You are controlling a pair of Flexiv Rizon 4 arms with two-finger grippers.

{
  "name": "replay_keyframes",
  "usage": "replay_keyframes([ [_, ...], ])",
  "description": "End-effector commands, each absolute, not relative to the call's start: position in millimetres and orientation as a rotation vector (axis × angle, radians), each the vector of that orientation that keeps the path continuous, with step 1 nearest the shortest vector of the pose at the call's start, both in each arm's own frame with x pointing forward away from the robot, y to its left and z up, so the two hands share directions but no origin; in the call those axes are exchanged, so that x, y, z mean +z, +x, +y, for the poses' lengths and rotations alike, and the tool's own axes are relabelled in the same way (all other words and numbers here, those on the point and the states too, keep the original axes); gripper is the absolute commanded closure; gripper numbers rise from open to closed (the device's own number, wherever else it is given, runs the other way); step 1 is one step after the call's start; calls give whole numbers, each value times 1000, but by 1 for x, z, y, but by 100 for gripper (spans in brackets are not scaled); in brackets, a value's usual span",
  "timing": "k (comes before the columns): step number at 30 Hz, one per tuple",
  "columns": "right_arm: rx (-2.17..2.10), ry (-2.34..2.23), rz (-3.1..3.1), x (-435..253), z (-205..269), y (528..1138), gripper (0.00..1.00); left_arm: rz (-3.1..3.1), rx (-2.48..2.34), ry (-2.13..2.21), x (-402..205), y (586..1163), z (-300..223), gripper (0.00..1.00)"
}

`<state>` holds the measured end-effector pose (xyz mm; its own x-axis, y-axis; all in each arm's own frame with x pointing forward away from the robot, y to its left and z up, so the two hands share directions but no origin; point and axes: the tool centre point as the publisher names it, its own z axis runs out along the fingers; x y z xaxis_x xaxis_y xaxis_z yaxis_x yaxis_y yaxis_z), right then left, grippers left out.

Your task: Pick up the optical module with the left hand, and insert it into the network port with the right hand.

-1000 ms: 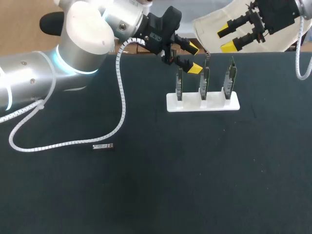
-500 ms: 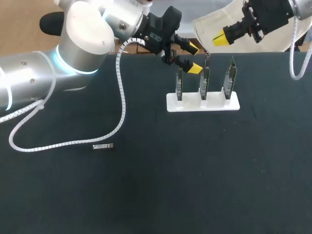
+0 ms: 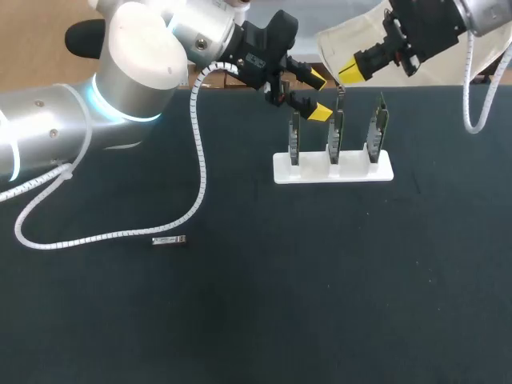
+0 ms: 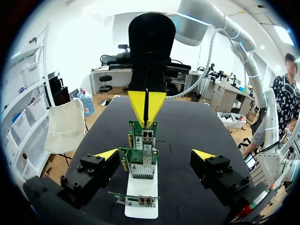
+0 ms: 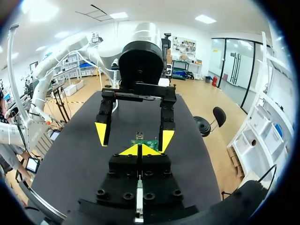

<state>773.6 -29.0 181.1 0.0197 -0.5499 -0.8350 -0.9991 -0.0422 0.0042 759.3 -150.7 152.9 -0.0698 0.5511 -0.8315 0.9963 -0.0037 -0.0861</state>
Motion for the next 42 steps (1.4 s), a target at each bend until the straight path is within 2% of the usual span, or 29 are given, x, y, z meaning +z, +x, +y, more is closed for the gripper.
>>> replay_keyframes([
  [1, 906, -1669, 1598, 179, -27, 778, 100, 1680, -955, 1608, 153, 758, -151, 0],
  [42, 892, -1722, 1634, 157, -24, 774, 100, 1680, -955, 1608, 153, 758, -151, 0],
])
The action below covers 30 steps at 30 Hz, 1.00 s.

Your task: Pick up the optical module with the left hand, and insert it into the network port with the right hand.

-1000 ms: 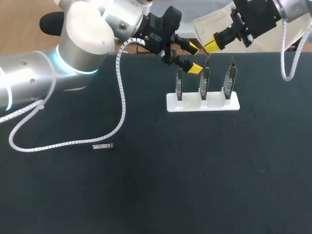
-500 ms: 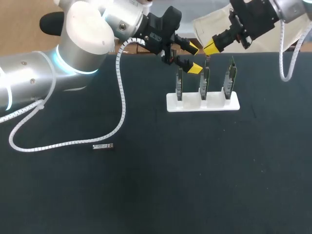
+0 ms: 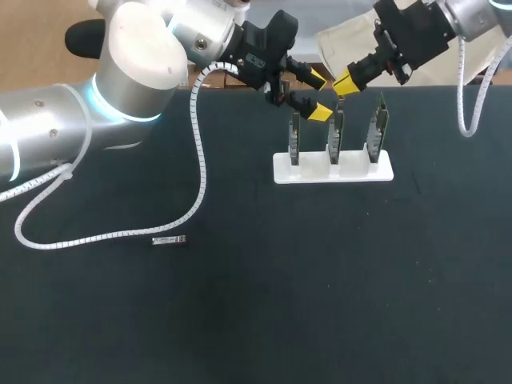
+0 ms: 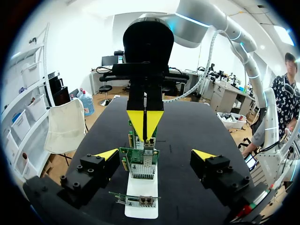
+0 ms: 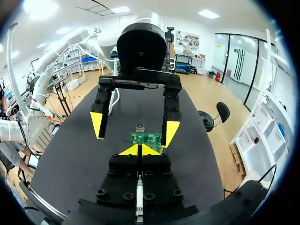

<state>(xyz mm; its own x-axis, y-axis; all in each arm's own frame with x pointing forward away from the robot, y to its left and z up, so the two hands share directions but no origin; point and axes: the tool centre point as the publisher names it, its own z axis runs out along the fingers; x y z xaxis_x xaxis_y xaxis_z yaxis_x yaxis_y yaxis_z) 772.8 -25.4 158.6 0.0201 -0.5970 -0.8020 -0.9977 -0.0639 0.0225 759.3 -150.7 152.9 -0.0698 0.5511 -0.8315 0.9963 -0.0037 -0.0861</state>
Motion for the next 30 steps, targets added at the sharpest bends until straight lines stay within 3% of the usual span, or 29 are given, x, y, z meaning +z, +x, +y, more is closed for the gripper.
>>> replay_keyframes([
  [1, 893, -1722, 1634, 157, -24, 774, 100, 1680, -955, 1608, 153, 758, -151, 0],
  [30, 902, -1739, 1641, 146, -24, 772, 100, 1680, -955, 1608, 153, 758, -151, 0],
])
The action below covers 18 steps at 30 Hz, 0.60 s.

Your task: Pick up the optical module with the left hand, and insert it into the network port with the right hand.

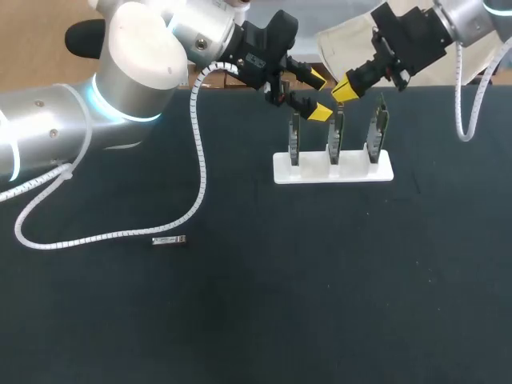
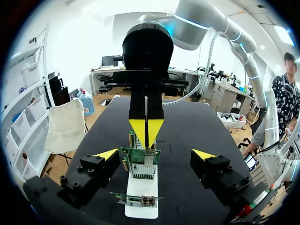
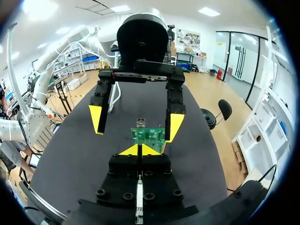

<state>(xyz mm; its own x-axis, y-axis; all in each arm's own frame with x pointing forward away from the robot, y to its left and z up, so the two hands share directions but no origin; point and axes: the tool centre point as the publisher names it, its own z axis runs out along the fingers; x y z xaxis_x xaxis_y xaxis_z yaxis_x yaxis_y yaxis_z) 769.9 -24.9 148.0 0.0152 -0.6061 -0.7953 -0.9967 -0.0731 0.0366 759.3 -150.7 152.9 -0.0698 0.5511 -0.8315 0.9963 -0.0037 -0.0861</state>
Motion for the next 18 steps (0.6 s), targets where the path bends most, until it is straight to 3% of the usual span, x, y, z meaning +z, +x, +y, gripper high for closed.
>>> replay_keyframes([
  [1, 903, -1738, 1642, 146, -24, 772, 100, 1680, -955, 1608, 153, 758, -151, 0],
  [18, 905, -1740, 1644, 140, -23, 771, 100, 1680, -955, 1608, 153, 758, -151, 0],
])
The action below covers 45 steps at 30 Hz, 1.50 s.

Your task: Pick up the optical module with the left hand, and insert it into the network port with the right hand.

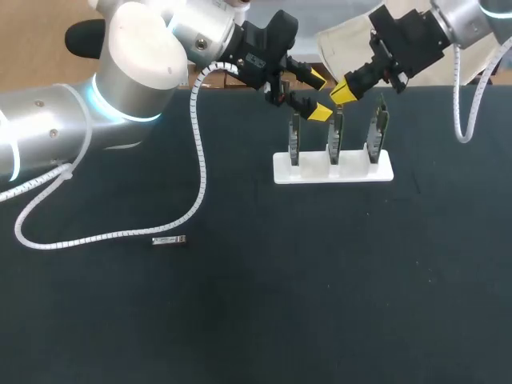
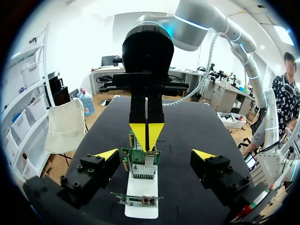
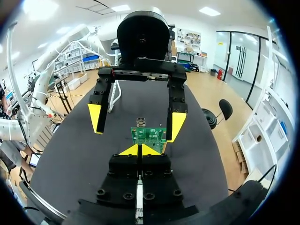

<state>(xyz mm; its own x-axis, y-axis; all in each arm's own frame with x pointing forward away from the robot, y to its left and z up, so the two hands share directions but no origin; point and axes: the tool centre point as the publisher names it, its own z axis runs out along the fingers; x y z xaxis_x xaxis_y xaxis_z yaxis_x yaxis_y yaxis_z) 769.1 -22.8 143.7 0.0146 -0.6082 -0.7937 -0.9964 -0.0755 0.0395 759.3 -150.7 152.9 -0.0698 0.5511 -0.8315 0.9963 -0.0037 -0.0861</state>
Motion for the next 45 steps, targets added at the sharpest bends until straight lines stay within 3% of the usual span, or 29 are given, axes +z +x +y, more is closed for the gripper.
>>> replay_keyframes([
  [1, 906, -1740, 1645, 140, -23, 771, 100, 1680, -955, 1608, 153, 758, -151, 0],
  [32, 939, -1713, 1674, 131, -26, 771, 100, 1680, -955, 1608, 153, 758, -151, 0],
  [45, 1113, -1546, 1614, 177, -40, 779, 100, 1680, -955, 1608, 153, 758, -151, 0],
])
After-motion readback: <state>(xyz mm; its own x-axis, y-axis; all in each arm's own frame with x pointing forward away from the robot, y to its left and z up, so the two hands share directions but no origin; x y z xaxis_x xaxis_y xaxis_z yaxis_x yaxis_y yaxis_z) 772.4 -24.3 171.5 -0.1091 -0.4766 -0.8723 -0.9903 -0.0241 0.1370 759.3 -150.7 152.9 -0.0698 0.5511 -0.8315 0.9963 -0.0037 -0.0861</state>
